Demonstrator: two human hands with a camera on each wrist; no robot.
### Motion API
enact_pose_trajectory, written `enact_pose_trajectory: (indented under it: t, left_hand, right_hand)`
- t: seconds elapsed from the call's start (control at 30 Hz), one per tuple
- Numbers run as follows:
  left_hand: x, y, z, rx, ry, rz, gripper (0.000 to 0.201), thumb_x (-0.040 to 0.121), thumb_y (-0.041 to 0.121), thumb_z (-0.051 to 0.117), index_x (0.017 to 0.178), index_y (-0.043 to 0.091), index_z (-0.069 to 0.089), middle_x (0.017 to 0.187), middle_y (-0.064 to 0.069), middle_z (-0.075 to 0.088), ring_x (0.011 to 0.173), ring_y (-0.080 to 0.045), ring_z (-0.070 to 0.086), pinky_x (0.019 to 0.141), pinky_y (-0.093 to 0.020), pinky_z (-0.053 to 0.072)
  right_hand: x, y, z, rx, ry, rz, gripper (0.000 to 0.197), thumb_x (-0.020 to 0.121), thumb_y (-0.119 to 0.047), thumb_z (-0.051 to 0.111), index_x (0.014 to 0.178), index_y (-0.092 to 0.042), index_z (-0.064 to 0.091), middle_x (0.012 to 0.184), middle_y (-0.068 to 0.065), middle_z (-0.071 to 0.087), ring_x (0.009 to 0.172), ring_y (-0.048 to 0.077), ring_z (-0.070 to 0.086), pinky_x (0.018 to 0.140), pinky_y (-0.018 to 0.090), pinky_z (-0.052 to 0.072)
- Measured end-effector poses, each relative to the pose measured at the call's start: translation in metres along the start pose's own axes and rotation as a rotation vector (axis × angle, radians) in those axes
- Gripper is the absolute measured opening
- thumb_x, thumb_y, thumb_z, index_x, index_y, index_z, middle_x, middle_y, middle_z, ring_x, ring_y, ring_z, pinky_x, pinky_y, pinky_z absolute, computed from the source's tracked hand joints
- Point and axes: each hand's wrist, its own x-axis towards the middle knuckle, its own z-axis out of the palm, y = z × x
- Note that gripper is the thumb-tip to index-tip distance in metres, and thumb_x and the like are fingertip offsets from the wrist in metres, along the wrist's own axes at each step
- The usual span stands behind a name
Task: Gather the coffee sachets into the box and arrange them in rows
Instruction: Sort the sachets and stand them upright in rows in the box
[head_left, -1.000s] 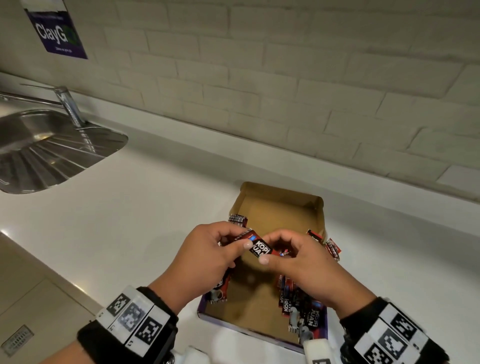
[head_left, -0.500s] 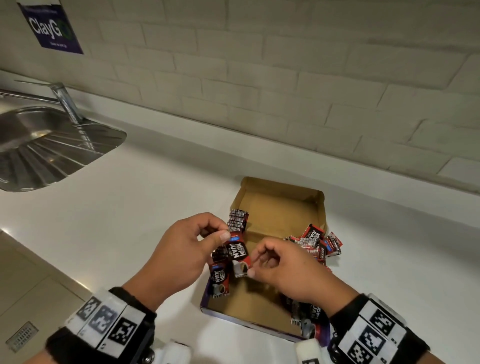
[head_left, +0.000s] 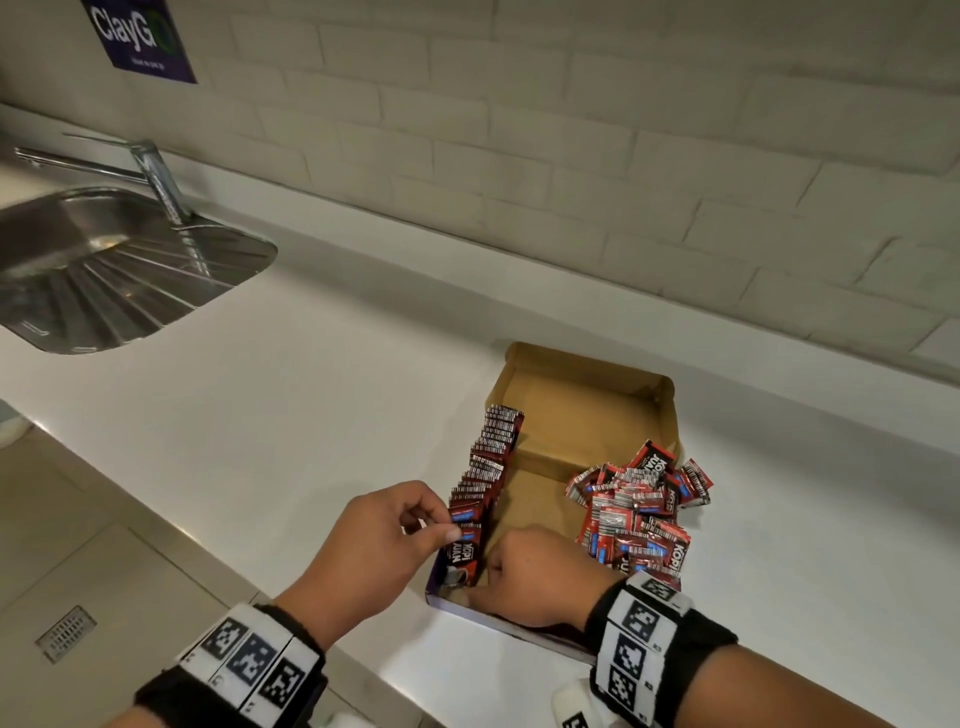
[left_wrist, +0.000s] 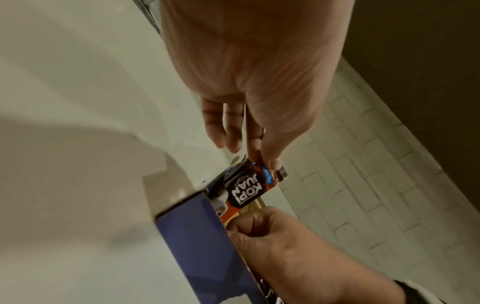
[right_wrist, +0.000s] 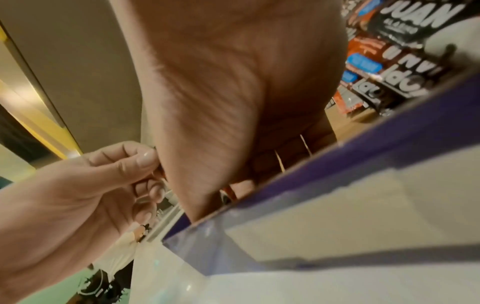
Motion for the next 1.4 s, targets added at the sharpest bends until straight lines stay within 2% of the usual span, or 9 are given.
enact_pose_trajectory:
  t: [0.17, 0.27, 0.37, 0.5, 0.63, 1.07, 1.23, 1.3, 1.4]
  left_hand:
    - [0.006, -0.002, -0.001, -0.006, 0.012, -0.016, 0.017, 0.079, 0.022, 0.084, 0.072, 0.028, 0.070, 0.075, 0.016, 0.068, 0.074, -0.011, 0.059, 0.065, -0.012, 0.044]
    - [0.007, -0.006, -0.001, -0.020, 0.017, -0.024, 0.017, 0.078, 0.022, 0.085, 0.074, 0.028, 0.070, 0.076, 0.015, 0.069, 0.072, -0.003, 0.059, 0.066, -0.010, 0.044]
    - [0.007, -0.008, -0.002, -0.044, 0.027, -0.032, 0.019, 0.076, 0.021, 0.086, 0.079, 0.028, 0.069, 0.075, 0.013, 0.068, 0.069, 0.000, 0.059, 0.065, -0.010, 0.044]
    - [0.008, -0.010, -0.001, -0.035, 0.001, -0.040, 0.024, 0.077, 0.023, 0.086, 0.086, 0.031, 0.065, 0.077, 0.016, 0.069, 0.072, -0.011, 0.059, 0.064, -0.013, 0.044]
    - [0.007, -0.013, -0.001, -0.018, -0.016, -0.041, 0.027, 0.077, 0.026, 0.086, 0.090, 0.032, 0.063, 0.078, 0.016, 0.069, 0.072, -0.014, 0.060, 0.062, -0.012, 0.043]
    - [0.004, -0.016, -0.001, -0.007, -0.007, -0.048, 0.034, 0.076, 0.025, 0.087, 0.096, 0.033, 0.061, 0.081, 0.013, 0.068, 0.066, -0.014, 0.058, 0.059, -0.015, 0.043]
    - [0.002, -0.006, -0.009, -0.049, 0.095, 0.023, 0.033, 0.075, 0.034, 0.086, 0.094, 0.033, 0.059, 0.080, 0.007, 0.060, 0.053, -0.006, 0.045, 0.053, -0.018, 0.038]
    - [-0.002, 0.006, -0.009, -0.066, 0.109, 0.076, 0.028, 0.078, 0.036, 0.083, 0.090, 0.036, 0.058, 0.072, 0.007, 0.057, 0.052, -0.005, 0.042, 0.052, -0.019, 0.036]
    - [-0.008, 0.029, 0.001, -0.068, 0.016, 0.163, 0.024, 0.082, 0.030, 0.080, 0.088, 0.038, 0.059, 0.066, 0.010, 0.057, 0.053, -0.004, 0.045, 0.053, -0.018, 0.037]
  right_hand:
    - [0.008, 0.000, 0.010, -0.091, 0.045, 0.013, 0.056, 0.089, -0.062, 0.060, 0.057, -0.019, 0.041, 0.060, -0.004, 0.045, 0.070, 0.023, 0.051, 0.050, 0.026, 0.029]
    - [0.015, 0.000, 0.016, -0.109, 0.083, 0.030, 0.056, 0.090, -0.065, 0.055, 0.066, -0.015, 0.045, 0.072, 0.003, 0.059, 0.077, 0.027, 0.059, 0.059, 0.029, 0.040]
    - [0.020, 0.001, 0.022, -0.100, 0.133, 0.013, 0.047, 0.088, -0.069, 0.050, 0.077, -0.023, 0.051, 0.092, 0.008, 0.071, 0.090, 0.030, 0.067, 0.071, 0.032, 0.050]
    - [0.022, 0.006, 0.025, -0.094, 0.108, 0.014, 0.054, 0.082, -0.071, 0.053, 0.074, -0.019, 0.055, 0.077, 0.001, 0.063, 0.079, 0.025, 0.063, 0.063, 0.030, 0.044]
    - [0.020, 0.008, 0.024, -0.077, 0.086, 0.021, 0.056, 0.082, -0.068, 0.058, 0.063, -0.017, 0.048, 0.063, -0.002, 0.053, 0.067, 0.022, 0.056, 0.053, 0.028, 0.035]
    - [0.007, -0.003, 0.005, -0.044, 0.014, 0.003, 0.049, 0.089, -0.055, 0.062, 0.059, -0.022, 0.040, 0.061, -0.005, 0.045, 0.071, 0.024, 0.052, 0.051, 0.027, 0.031]
    - [-0.009, -0.005, -0.013, -0.009, -0.045, -0.006, 0.040, 0.095, -0.043, 0.059, 0.067, -0.016, 0.049, 0.071, -0.001, 0.050, 0.082, 0.023, 0.051, 0.062, 0.030, 0.038]
    - [-0.024, 0.002, -0.024, 0.066, -0.032, 0.003, 0.030, 0.093, -0.042, 0.061, 0.079, -0.015, 0.061, 0.079, -0.002, 0.060, 0.081, 0.019, 0.056, 0.064, 0.028, 0.042]
    - [-0.055, 0.024, -0.043, 0.216, 0.057, 0.031, 0.026, 0.091, -0.048, 0.066, 0.077, -0.026, 0.063, 0.066, -0.008, 0.059, 0.059, 0.002, 0.054, 0.056, 0.019, 0.041]
